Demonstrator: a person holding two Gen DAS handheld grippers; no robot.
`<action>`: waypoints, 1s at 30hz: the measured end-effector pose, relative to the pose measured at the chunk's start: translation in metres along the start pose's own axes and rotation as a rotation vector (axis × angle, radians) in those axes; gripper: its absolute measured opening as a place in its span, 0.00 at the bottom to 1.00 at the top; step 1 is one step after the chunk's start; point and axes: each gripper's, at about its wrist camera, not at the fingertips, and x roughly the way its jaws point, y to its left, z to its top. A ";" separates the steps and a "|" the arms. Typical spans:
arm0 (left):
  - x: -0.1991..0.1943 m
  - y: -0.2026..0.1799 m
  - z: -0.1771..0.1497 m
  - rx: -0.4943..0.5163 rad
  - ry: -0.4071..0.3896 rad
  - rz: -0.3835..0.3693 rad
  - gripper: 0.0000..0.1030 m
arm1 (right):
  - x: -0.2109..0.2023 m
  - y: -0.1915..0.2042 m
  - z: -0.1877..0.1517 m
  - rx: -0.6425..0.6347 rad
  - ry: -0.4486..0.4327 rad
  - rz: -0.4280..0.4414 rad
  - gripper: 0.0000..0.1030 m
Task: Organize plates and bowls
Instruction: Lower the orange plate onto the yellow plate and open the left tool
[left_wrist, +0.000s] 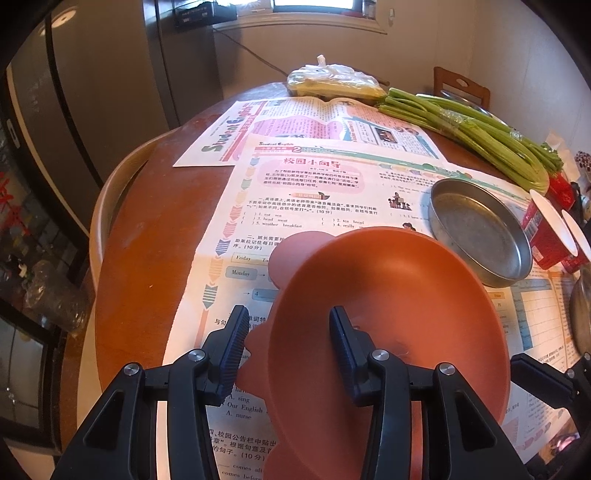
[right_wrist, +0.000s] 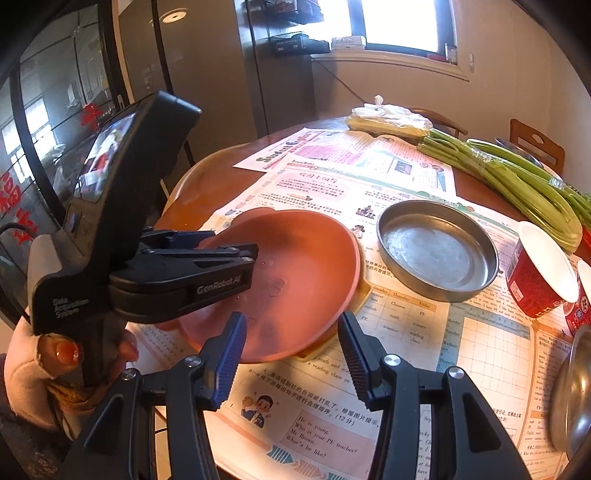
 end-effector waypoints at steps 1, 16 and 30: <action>-0.001 0.000 -0.001 -0.001 0.000 -0.001 0.46 | -0.001 0.000 0.000 0.000 -0.002 0.002 0.51; -0.040 -0.003 -0.003 -0.016 -0.067 -0.002 0.47 | -0.020 -0.009 -0.002 0.040 -0.039 -0.001 0.51; -0.098 -0.032 -0.003 0.022 -0.176 -0.046 0.52 | -0.062 -0.019 -0.004 0.039 -0.135 -0.025 0.51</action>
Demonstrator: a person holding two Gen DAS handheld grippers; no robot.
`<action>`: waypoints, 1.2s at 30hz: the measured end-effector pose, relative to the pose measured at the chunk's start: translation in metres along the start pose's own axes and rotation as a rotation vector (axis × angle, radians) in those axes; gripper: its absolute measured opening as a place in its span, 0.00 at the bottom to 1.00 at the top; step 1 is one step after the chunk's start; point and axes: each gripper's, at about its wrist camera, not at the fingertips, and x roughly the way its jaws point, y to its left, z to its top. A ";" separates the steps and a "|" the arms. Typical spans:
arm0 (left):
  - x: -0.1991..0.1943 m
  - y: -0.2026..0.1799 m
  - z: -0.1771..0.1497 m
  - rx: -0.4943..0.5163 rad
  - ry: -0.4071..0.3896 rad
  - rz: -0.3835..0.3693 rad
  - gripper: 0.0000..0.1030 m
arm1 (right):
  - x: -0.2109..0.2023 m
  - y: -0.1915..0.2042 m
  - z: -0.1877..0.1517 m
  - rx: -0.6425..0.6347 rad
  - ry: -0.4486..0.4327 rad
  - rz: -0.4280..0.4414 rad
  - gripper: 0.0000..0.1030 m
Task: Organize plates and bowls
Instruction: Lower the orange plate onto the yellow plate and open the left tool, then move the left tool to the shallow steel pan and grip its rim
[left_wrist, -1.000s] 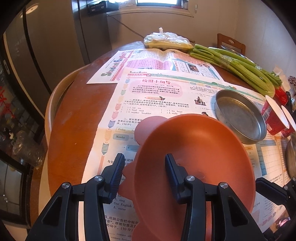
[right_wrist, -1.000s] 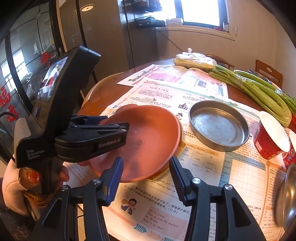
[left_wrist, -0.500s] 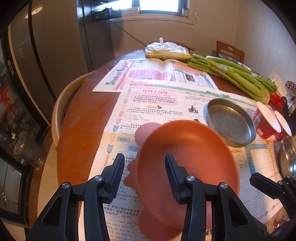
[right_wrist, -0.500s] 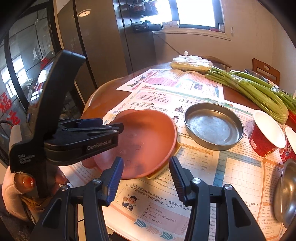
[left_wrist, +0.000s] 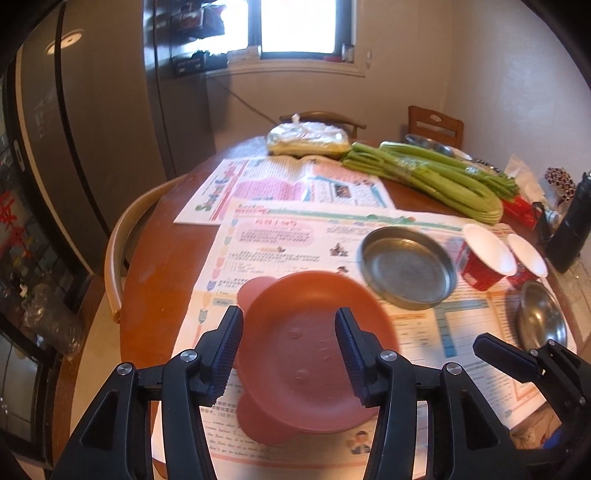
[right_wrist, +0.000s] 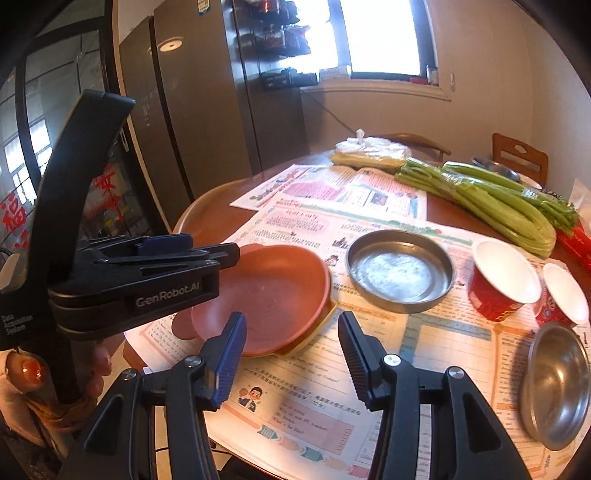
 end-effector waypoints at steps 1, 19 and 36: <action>-0.006 -0.003 0.001 0.005 -0.014 0.000 0.53 | -0.004 -0.003 0.000 0.004 -0.009 -0.004 0.51; -0.043 -0.069 0.021 0.093 -0.062 -0.119 0.57 | -0.065 -0.077 0.006 0.130 -0.159 -0.098 0.51; 0.069 -0.095 0.073 0.143 0.162 -0.195 0.58 | -0.015 -0.123 0.005 0.267 -0.064 -0.075 0.51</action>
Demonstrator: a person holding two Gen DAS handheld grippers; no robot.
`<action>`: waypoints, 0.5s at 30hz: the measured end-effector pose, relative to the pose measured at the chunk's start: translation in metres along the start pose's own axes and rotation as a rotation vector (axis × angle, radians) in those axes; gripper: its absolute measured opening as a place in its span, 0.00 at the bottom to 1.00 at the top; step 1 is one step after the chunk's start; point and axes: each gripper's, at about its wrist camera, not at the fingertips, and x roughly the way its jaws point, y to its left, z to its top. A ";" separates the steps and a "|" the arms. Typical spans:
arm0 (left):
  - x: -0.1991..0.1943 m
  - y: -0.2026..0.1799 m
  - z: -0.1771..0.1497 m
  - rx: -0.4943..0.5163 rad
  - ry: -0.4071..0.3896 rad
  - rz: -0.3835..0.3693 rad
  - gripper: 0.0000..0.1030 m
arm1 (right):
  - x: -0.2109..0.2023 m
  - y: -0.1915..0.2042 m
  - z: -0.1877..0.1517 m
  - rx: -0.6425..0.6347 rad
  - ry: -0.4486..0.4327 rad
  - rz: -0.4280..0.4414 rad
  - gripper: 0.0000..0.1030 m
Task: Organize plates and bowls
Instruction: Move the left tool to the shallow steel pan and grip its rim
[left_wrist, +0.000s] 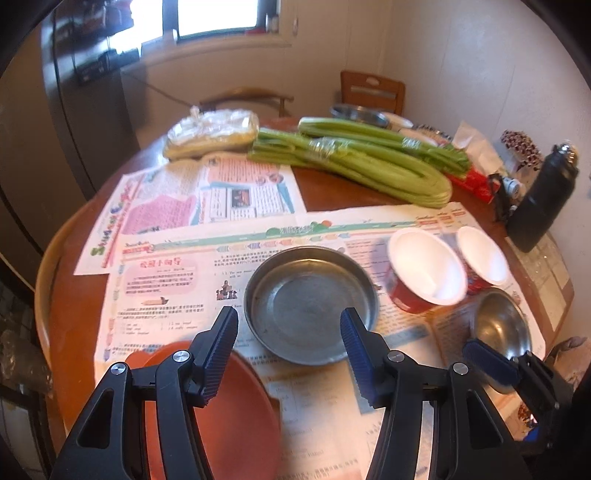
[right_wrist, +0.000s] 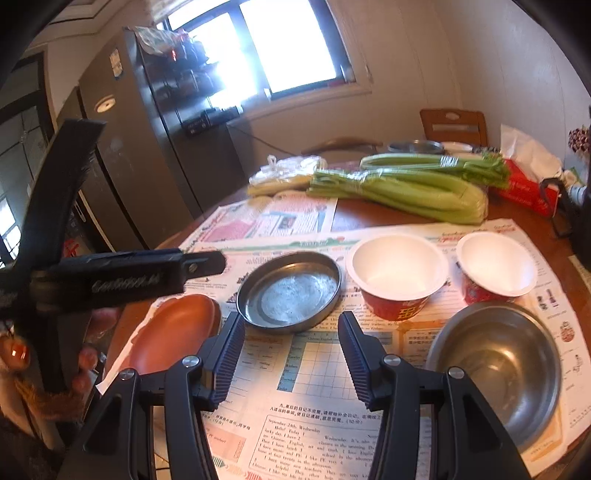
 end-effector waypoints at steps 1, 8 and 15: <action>0.007 0.002 0.003 -0.003 0.009 0.001 0.58 | 0.007 -0.001 0.001 0.007 0.012 0.000 0.51; 0.049 0.014 0.013 -0.022 0.078 -0.018 0.58 | 0.042 -0.008 0.004 0.043 0.073 0.002 0.51; 0.084 0.025 0.020 -0.054 0.143 -0.002 0.58 | 0.071 -0.014 0.005 0.063 0.127 0.000 0.51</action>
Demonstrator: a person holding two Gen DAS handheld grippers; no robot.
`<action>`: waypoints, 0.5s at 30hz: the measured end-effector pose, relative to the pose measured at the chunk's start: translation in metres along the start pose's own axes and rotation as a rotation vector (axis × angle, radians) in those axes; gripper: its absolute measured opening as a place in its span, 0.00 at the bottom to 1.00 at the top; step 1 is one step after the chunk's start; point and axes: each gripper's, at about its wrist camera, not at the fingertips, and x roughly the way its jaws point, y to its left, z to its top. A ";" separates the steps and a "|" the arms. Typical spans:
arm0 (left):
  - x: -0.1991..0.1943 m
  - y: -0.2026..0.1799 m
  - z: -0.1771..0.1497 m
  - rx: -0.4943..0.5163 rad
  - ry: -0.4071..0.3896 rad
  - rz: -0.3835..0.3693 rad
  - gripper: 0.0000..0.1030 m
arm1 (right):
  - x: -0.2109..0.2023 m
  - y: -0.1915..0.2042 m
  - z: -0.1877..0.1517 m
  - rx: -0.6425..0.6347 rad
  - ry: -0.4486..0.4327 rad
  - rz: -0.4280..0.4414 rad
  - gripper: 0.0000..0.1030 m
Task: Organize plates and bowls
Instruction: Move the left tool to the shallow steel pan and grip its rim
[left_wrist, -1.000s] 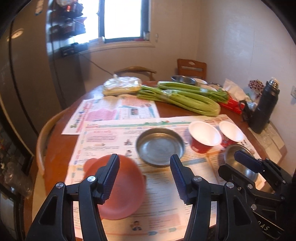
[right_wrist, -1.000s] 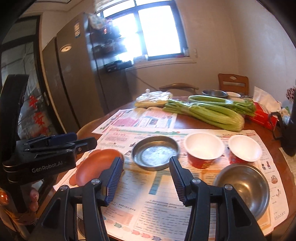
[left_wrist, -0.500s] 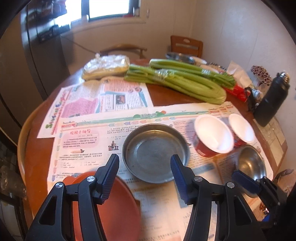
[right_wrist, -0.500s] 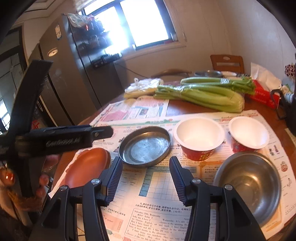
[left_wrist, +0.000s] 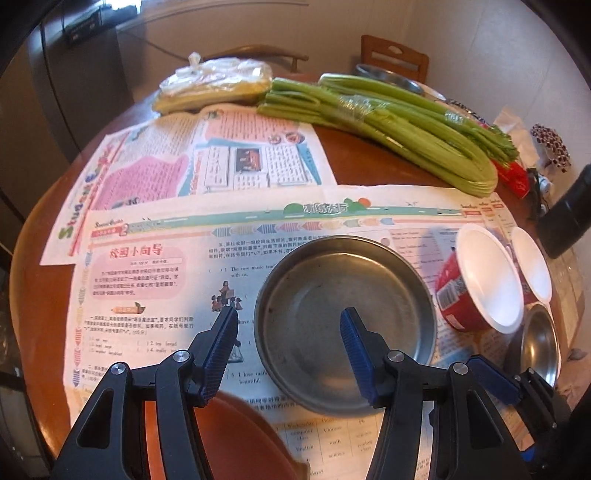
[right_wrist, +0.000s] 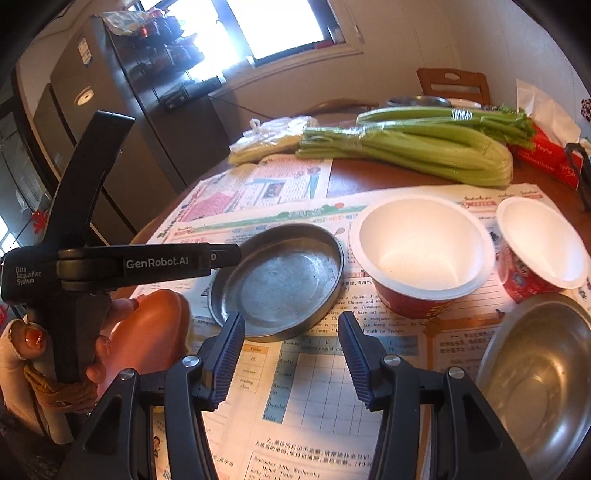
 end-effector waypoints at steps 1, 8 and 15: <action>0.004 0.001 0.001 -0.003 0.007 0.004 0.58 | 0.004 -0.001 0.001 0.002 0.007 0.001 0.51; 0.023 0.003 0.001 -0.007 0.051 -0.009 0.53 | 0.019 -0.001 0.005 0.004 0.039 0.005 0.51; 0.032 0.005 -0.002 -0.010 0.075 -0.028 0.39 | 0.038 0.003 0.008 -0.004 0.070 -0.026 0.51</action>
